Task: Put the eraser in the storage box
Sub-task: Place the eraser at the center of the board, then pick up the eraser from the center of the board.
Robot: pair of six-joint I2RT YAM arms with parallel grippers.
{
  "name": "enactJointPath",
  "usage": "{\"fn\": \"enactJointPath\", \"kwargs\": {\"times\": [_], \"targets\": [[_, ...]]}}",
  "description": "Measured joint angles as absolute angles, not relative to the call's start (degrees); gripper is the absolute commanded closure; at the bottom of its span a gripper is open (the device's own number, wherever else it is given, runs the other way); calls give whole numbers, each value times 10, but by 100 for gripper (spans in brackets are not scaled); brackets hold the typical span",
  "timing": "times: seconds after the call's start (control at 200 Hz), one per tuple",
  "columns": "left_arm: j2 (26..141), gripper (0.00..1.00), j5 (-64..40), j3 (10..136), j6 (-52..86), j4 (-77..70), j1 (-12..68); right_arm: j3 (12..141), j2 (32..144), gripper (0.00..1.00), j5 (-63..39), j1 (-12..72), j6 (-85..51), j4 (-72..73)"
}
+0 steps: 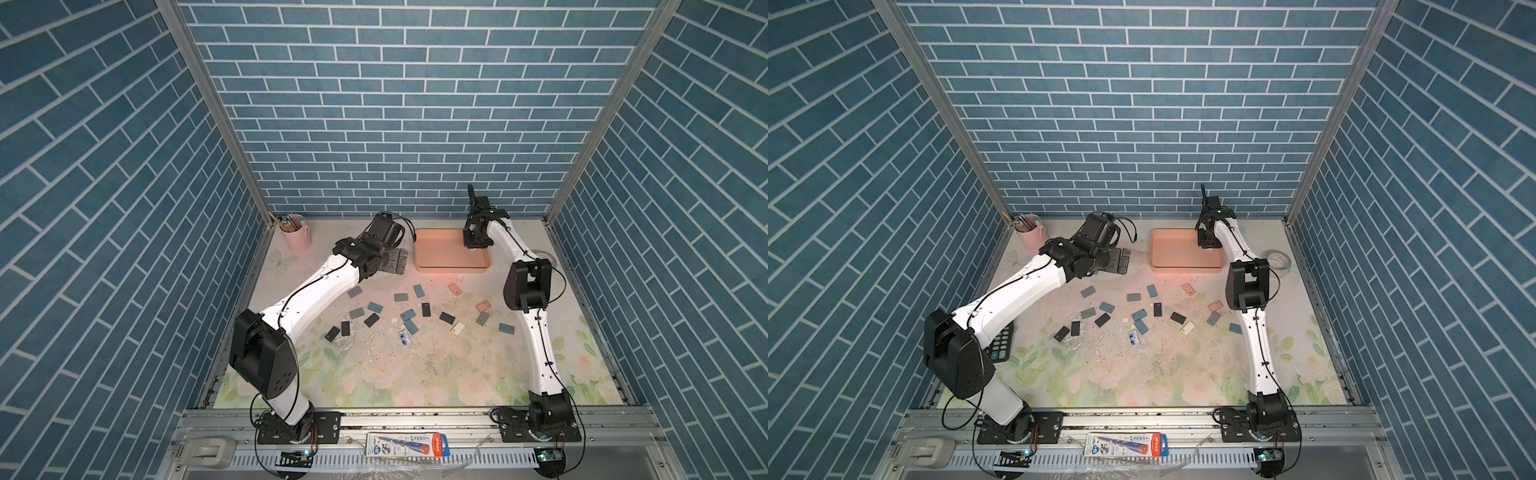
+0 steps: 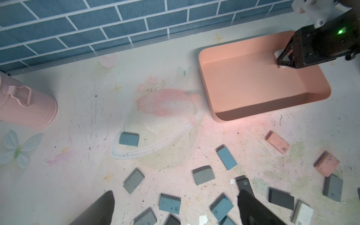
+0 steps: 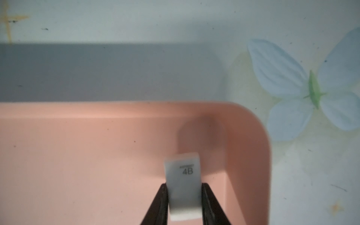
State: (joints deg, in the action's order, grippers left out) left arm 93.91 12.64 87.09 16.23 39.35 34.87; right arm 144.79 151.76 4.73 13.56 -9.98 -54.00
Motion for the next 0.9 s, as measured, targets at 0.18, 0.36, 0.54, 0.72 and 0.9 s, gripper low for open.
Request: {"fn": "enactJointPath", "kwargs": {"times": [0.18,0.36,0.54,0.72,0.9], "targets": [[935,0,126,866,156,398,349,1448,1518,58,47,135,-94,-540],[935,0,121,864,156,399,347,1448,1518,51,45,135,-89,-540],[935,0,105,863,157,409,332,1447,1508,38,43,141,-84,-540],[946,0,86,879,163,444,278,1385,1416,19,45,169,-74,-524],[1001,0,73,931,163,473,221,1242,1245,3,33,216,-72,-454]]}}
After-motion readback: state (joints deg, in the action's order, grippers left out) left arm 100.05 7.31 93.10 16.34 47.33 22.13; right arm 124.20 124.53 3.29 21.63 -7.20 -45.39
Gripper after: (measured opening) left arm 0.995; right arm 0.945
